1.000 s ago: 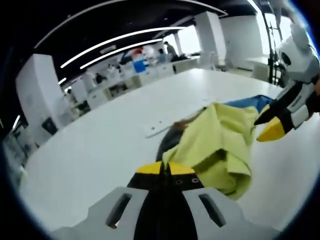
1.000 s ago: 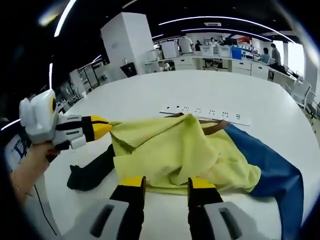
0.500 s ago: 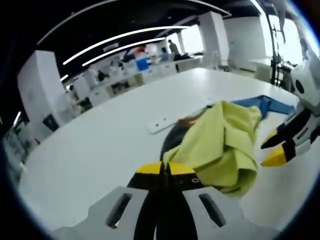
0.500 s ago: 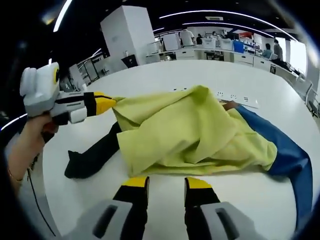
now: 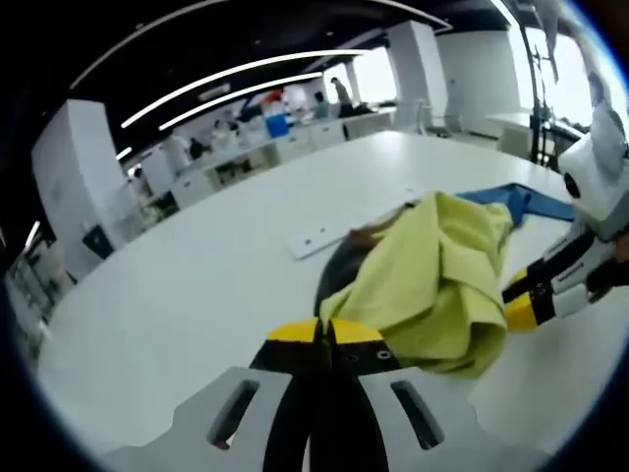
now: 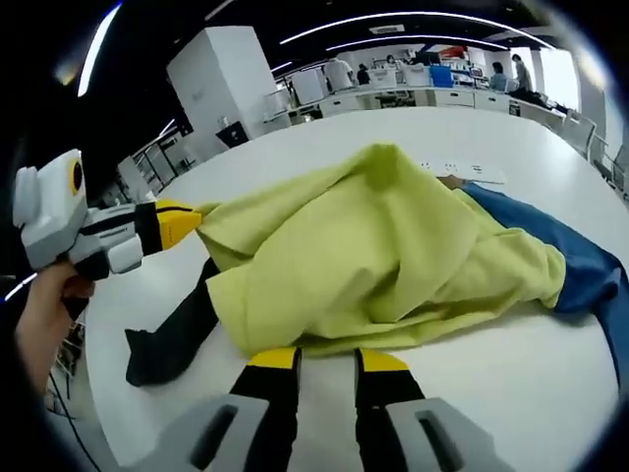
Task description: Fold the garment on the visible template until the final outline fits inside the template.
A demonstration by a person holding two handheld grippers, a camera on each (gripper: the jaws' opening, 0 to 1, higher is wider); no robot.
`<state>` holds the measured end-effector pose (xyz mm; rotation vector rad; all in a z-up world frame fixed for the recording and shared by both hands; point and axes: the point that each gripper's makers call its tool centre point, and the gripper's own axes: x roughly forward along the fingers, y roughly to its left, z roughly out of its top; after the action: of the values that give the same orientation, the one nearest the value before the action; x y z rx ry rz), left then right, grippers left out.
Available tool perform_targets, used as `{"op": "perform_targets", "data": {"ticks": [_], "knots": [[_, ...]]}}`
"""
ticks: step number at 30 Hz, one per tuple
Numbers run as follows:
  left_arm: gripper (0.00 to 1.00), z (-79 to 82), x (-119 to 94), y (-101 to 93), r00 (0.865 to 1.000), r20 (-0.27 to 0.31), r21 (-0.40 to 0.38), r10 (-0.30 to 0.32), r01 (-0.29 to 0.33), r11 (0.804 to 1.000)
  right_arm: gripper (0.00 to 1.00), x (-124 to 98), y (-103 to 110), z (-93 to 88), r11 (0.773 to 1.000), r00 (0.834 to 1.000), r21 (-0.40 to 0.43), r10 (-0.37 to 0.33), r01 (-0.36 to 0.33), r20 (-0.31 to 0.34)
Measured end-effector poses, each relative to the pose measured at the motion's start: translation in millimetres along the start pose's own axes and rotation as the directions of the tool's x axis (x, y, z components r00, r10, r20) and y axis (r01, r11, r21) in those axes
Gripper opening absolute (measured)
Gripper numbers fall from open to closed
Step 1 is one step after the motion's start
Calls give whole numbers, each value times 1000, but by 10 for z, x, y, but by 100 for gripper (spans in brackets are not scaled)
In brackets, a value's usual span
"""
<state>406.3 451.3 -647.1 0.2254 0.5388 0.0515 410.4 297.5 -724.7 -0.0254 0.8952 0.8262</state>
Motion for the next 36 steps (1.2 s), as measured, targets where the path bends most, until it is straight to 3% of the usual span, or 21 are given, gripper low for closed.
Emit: {"op": "perform_targets", "data": {"ticks": [6,20,29,36], "knots": [[0,-23,-4,16,1000,-3,7,-4,4,1000,0,15,-78,35,1000,1000,13,-20,19,18],[0,-3,-149,40,1000,-3,19,8,-8,1000,0,-232,-188,48,999,999,-47,-20,21,33],[0,5,-279,-12,1000,-5,37,4,-4,999,0,-558,-472,-60,995,997,-62,-76,78,33],[0,-26,-388,-74,1000,-12,62,-9,10,998,0,-794,-746,-183,985,992,-120,-124,125,19]]}}
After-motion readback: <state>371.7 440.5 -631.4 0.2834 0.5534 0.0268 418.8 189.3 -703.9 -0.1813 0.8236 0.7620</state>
